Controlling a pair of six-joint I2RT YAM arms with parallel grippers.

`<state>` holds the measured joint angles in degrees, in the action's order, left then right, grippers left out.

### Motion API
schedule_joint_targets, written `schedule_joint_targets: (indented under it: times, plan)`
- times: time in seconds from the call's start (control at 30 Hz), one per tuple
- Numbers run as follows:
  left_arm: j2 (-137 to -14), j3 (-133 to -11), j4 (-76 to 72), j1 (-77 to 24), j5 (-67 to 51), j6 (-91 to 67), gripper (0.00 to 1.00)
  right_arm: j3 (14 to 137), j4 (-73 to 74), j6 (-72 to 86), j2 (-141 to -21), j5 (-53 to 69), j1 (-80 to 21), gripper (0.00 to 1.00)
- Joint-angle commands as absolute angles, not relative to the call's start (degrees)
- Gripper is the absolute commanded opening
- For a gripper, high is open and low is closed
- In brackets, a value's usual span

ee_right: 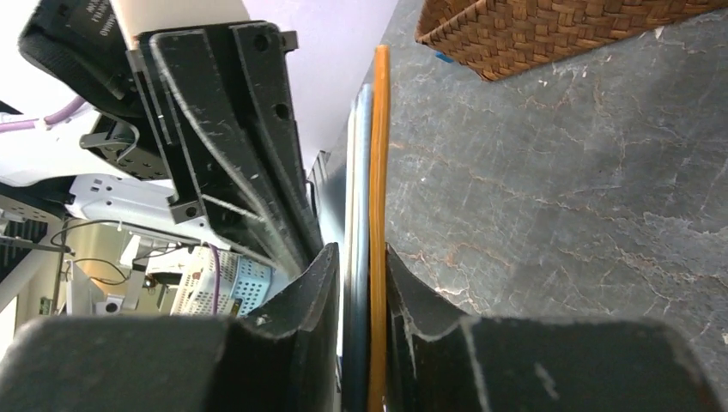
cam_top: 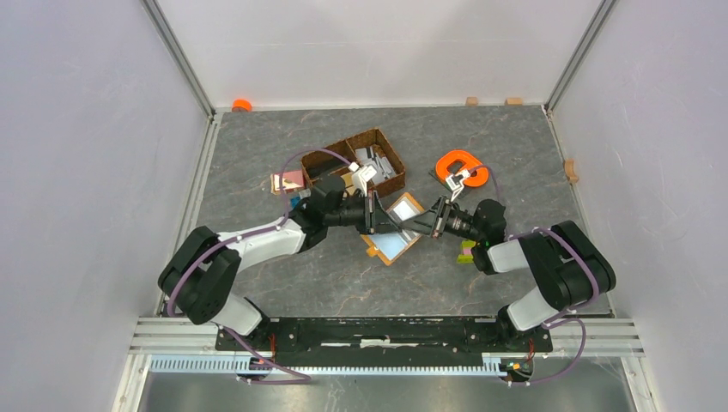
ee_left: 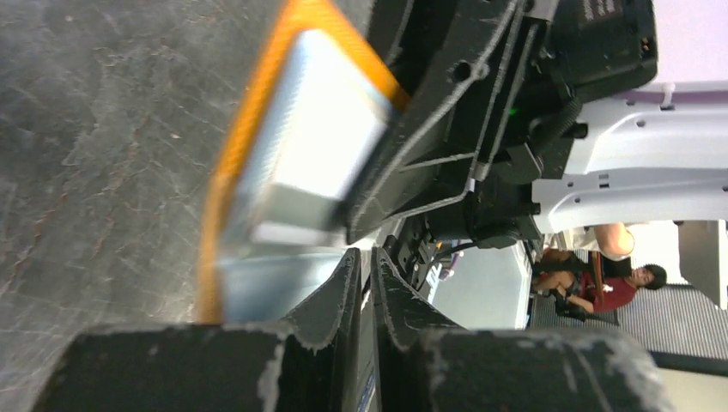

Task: Take the credit cards out of the card holder
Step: Remove the credit card from the card holder.

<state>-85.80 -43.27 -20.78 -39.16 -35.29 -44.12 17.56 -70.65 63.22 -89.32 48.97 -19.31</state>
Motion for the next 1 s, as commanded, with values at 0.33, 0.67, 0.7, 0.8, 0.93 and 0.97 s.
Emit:
schedule_joint_targets:
  times: [0.33, 0.67, 0.7, 0.8, 0.93, 0.97]
  plan:
    - [-86.9, -37.3, -37.6, -35.7, -38.5, -53.7, 0.14, 19.6, -68.2, 59.9, -88.3, 47.2, -19.4, 0.1]
    - [-76.0, -35.2, -24.1, -35.5, -24.6, -41.5, 0.71, 15.6, -83.3, 68.6, -88.4, 47.0, -17.3, 0.1]
    - [-76.0, -35.4, -23.7, -35.5, -24.5, -40.9, 0.73, 15.6, -84.3, 69.2, -88.6, 47.2, -17.3, 0.1]
    - [-76.9, -35.8, -22.6, -35.6, -23.6, -39.5, 0.76, 15.3, -87.3, 71.5, -88.9, 47.8, -17.1, 0.09]
    - [-79.5, -35.7, -26.8, -35.5, -27.5, -39.7, 0.78, 15.2, -87.1, 71.6, -88.2, 47.9, -16.9, 0.09]
    - [-80.7, -35.8, -28.3, -35.5, -29.1, -40.5, 0.78, 15.2, -87.1, 71.7, -88.0, 47.9, -16.8, 0.09]
